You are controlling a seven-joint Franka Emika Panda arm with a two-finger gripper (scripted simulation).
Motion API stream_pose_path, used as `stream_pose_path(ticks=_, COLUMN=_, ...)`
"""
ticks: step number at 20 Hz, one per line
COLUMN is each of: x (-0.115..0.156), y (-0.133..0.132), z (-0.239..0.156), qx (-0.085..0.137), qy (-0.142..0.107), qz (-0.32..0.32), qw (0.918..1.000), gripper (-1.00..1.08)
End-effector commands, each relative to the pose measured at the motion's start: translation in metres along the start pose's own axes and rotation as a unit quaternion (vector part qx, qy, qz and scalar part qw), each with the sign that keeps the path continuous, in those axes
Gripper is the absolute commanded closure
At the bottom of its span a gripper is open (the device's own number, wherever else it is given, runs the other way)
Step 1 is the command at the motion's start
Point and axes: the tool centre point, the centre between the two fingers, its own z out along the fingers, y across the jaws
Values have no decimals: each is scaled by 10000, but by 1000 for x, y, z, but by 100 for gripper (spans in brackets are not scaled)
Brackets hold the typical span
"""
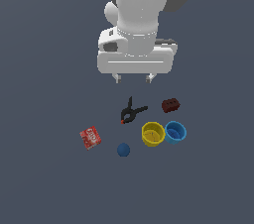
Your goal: Pick up a designated object from a clutter of objects.
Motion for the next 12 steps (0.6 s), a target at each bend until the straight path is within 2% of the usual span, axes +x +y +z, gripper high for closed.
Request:
stream_pose_path(ticks=1, x=0, y=0, z=0, qx=0, qy=0, qz=0, qw=10000, gripper=-92)
stream_pose_path(ticks=12, x=5, y=-20, z=-8, qx=78, qy=66, qz=-271, qw=9996, gripper=-92)
